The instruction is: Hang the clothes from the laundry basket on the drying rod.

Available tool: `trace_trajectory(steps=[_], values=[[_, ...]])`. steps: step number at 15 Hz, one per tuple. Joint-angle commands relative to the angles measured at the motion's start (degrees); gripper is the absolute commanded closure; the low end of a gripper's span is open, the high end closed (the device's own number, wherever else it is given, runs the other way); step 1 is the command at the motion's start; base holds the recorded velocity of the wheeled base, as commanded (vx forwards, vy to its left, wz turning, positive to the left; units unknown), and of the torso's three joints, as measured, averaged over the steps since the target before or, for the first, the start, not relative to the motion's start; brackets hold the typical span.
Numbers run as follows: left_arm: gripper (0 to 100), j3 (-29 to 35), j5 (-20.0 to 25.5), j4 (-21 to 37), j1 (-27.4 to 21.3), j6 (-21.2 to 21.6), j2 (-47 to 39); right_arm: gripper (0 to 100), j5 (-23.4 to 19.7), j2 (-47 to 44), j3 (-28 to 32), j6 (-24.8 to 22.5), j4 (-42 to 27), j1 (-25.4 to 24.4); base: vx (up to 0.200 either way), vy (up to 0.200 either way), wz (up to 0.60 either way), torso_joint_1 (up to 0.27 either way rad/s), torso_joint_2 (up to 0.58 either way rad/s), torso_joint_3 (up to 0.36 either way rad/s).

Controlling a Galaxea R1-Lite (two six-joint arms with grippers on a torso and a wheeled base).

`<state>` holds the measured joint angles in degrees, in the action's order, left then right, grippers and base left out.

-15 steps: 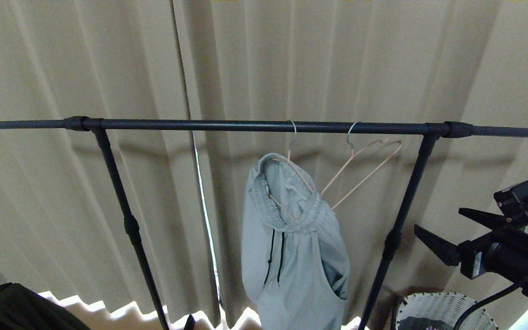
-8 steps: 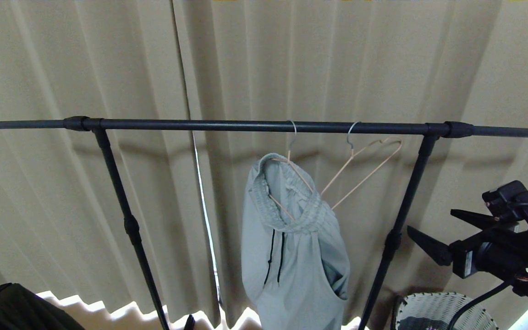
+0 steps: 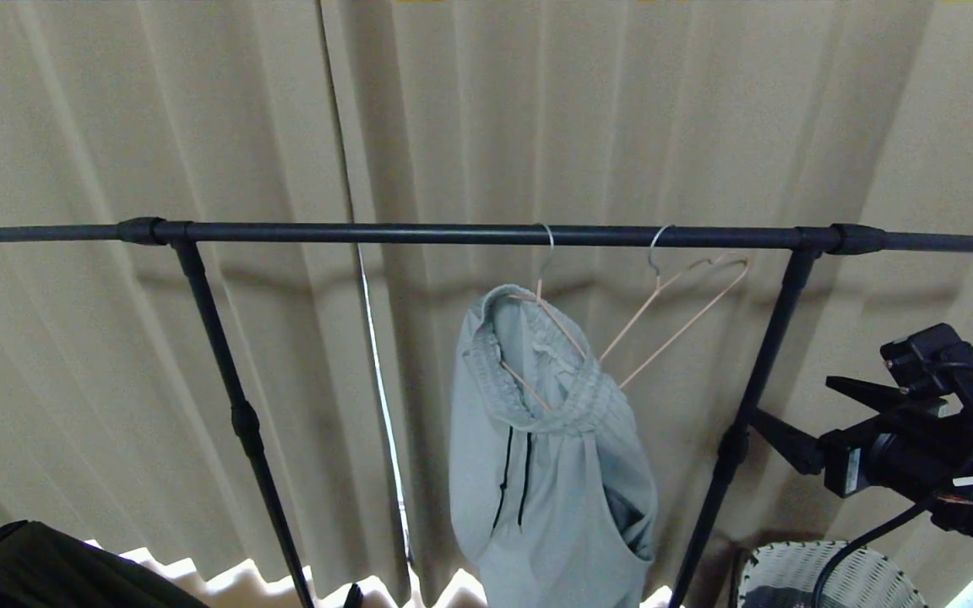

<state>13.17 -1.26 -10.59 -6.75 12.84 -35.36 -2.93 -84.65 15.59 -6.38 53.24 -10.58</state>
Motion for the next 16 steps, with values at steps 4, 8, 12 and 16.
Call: trace_trajectory(steps=[4, 8, 12, 16], values=[[100, -0.25, 0.03, 0.05, -0.10, 0.08, 1.00, 0, -0.06, -2.01, -0.04, -0.04, 0.55, -0.23, 0.000, 0.100, 0.00, 0.005, 0.00, -0.002], [100, -0.51, 0.03, -0.04, -0.10, 0.08, 1.26, 0, 0.11, -4.47, 0.32, 0.31, 0.64, -3.74, 0.000, 0.000, 0.00, 0.000, 0.00, 0.000], [100, -0.51, 0.03, 0.05, -1.07, 0.08, 1.79, 0, 0.03, -5.70, 0.67, 2.77, 1.34, -10.51, 0.000, 0.000, 0.00, 0.000, 0.00, 0.000], [100, -0.77, 0.03, 0.05, -1.68, 0.08, 2.23, 0, 2.22, -10.36, 6.64, 6.29, 1.34, -18.16, 0.000, 0.000, 0.00, 0.000, 0.00, 0.000]])
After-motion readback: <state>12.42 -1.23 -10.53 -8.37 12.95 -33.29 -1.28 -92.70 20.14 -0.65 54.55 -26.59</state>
